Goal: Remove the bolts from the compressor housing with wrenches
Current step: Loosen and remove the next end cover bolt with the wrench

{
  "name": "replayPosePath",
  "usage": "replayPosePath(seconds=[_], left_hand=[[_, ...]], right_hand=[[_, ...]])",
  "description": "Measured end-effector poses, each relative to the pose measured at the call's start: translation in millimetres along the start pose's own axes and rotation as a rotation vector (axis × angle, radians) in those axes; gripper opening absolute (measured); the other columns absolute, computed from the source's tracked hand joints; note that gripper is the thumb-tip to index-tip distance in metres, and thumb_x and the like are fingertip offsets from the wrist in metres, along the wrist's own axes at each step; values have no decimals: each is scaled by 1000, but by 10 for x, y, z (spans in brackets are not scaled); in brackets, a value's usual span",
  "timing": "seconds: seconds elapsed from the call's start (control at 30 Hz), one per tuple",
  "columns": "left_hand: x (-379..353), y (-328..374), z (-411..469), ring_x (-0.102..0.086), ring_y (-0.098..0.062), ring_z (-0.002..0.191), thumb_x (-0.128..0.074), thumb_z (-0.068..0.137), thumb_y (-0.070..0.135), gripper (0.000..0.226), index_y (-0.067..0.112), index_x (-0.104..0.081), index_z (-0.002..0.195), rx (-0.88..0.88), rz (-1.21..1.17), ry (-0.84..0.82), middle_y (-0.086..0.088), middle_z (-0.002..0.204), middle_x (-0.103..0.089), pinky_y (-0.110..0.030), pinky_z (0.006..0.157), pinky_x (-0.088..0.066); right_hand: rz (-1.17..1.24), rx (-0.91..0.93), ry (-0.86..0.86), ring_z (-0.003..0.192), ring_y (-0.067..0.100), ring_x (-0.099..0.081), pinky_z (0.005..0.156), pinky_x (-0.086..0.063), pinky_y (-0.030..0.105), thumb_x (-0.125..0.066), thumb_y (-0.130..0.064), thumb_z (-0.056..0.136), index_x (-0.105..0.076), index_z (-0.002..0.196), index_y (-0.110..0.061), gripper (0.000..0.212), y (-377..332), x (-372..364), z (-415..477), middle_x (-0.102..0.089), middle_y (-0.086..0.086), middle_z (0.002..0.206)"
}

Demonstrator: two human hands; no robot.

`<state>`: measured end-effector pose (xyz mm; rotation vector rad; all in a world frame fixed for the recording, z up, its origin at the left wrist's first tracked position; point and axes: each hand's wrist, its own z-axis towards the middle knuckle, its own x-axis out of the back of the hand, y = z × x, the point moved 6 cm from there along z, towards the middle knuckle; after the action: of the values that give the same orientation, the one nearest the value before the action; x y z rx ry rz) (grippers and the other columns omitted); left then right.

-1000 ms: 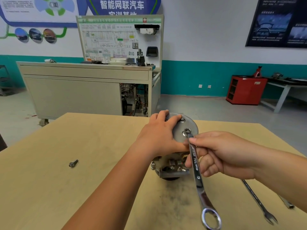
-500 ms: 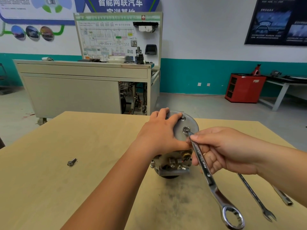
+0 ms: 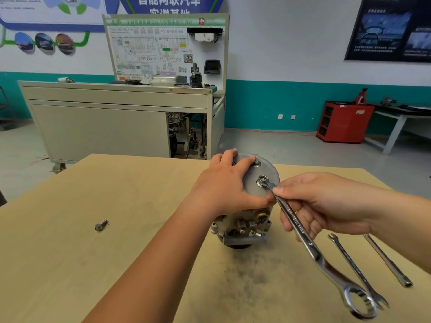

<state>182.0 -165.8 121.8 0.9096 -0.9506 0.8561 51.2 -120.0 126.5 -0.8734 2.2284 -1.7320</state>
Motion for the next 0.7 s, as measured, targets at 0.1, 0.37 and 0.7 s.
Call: replayPosePath(seconds=[0.1,0.37,0.7], left_hand=[[9,0,-11,-18,-22,138,-37,56,85,104,36,-25,147,1,-16,29,1,152,-21,-40,109,-31],[1,-14,2,-17,-23,139,-55,65,82,100,35,-23,148,-24,-12,21,1,153,-19,-41,108,-31],[2,-45,-4,-15,-21,139,-58,67,77,98,36,-22,149,-24,-22,17,2,154,-18,-40,110,-28]], right_hand=[[-94,-25,-4,32,11,-52,34,-44,18,-46,-28,90,-57,99,-4,28,-38,58,-17,-62,10,52],[-246,-32,15,32,8,-47,35,-40,17,-42,-31,95,-60,99,-7,30,-43,101,-32,-59,6,50],[-809,-68,97,41,9,-55,44,-44,17,-46,-44,91,-62,86,-17,32,-199,346,-22,-61,0,48]])
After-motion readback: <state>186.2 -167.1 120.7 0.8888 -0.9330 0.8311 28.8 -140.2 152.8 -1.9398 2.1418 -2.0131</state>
